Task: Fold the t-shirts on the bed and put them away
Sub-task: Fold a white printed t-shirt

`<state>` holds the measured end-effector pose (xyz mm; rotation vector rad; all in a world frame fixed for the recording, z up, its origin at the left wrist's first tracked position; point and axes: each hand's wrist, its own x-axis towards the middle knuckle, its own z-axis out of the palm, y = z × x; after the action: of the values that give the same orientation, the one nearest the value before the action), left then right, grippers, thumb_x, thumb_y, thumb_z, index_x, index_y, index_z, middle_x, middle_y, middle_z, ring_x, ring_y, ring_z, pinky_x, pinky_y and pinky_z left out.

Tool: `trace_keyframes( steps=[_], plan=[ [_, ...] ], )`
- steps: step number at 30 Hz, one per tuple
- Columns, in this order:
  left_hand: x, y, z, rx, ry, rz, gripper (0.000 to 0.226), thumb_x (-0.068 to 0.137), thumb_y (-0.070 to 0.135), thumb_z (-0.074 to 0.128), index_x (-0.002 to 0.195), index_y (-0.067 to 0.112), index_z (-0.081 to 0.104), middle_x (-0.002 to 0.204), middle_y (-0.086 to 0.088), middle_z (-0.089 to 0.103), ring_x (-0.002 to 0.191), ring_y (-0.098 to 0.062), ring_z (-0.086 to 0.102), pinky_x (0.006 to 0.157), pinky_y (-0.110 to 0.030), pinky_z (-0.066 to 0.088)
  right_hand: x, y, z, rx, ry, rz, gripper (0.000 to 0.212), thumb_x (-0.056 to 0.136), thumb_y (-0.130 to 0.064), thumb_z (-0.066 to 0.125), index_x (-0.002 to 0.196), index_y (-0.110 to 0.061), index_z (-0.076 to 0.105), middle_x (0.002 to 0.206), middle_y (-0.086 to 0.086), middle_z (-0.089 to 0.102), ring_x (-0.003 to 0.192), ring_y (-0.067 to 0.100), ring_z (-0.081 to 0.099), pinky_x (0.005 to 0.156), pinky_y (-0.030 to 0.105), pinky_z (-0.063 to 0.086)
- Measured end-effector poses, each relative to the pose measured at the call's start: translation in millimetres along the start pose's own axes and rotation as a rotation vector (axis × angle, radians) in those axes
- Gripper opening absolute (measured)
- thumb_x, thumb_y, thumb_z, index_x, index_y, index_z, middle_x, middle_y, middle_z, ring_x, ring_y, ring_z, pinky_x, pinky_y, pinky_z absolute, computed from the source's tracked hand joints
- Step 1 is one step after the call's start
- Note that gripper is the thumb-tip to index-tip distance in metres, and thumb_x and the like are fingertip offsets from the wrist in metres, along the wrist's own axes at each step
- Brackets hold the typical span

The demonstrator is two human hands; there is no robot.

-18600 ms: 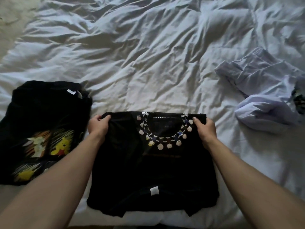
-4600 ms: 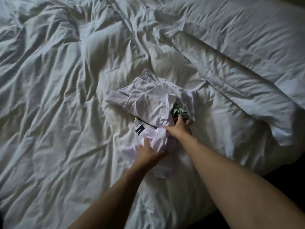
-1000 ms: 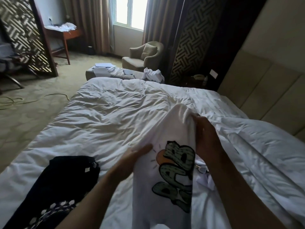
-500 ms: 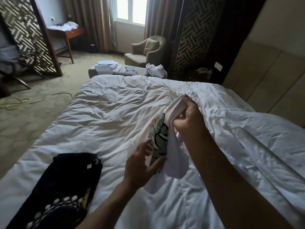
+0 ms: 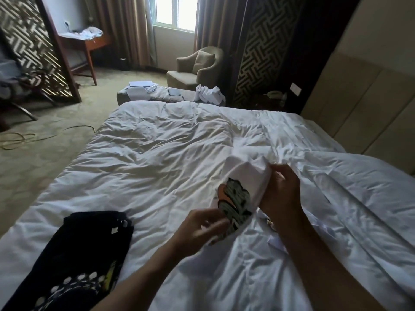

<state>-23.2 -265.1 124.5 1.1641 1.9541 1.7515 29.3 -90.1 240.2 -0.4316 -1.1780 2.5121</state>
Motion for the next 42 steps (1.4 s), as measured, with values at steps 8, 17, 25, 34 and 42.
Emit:
trace_keyframes(
  steps=[8,17,25,34,42],
  plan=[
    [35.3,-30.1,17.0,-0.012,-0.183,-0.452,0.075,0.084,0.037,0.077,0.14,0.048,0.029,0.136,0.022,0.039,0.121,0.0,0.046,0.109,-0.028,0.039,0.8,-11.0,-40.2,-0.227,0.295,-0.144,0.037,0.093,0.009,0.05,0.069,-0.019,0.049,0.048,-0.017,0.059,0.051,-0.003,0.058,0.051,0.007,0.042],
    [22.0,-60.9,36.8,-0.262,-0.301,-0.502,0.039,0.082,0.026,0.069,0.112,0.001,0.07,0.113,-0.021,0.07,0.106,-0.033,0.067,0.098,-0.054,0.05,-16.5,-21.4,-63.0,0.066,0.273,-0.148,0.034,0.078,-0.017,0.051,0.045,-0.019,0.057,0.049,-0.003,0.05,0.044,0.01,0.053,0.045,0.011,0.041],
    [34.0,-28.2,-21.1,-0.468,0.066,-0.428,0.025,0.069,0.024,0.074,0.091,0.012,0.077,0.096,-0.015,0.074,0.087,-0.027,0.069,0.072,-0.032,0.055,6.5,-14.5,-92.0,0.12,0.168,0.018,0.043,0.048,-0.02,0.077,0.089,-0.007,0.079,0.098,0.01,0.074,0.093,0.022,0.071,0.092,0.03,0.053],
    [78.2,41.8,-93.1,-0.37,0.3,-0.171,0.009,0.078,0.012,0.06,0.087,0.011,0.062,0.072,-0.003,0.065,0.062,-0.013,0.06,0.055,-0.022,0.05,43.4,17.7,-99.2,-0.185,0.351,0.045,0.023,0.105,-0.016,0.04,0.123,-0.004,0.049,0.115,0.02,0.062,0.095,0.025,0.065,0.07,0.03,0.061],
    [82.0,52.9,-127.8,-0.266,0.155,-0.188,0.02,0.072,0.017,0.07,0.085,0.011,0.057,0.082,-0.011,0.055,0.077,-0.022,0.051,0.061,-0.029,0.039,50.9,53.1,-83.8,-0.916,0.319,0.169,0.047,0.076,-0.049,0.075,0.082,-0.008,0.054,0.077,0.01,0.055,0.07,0.023,0.054,0.063,0.033,0.041]
  ],
)
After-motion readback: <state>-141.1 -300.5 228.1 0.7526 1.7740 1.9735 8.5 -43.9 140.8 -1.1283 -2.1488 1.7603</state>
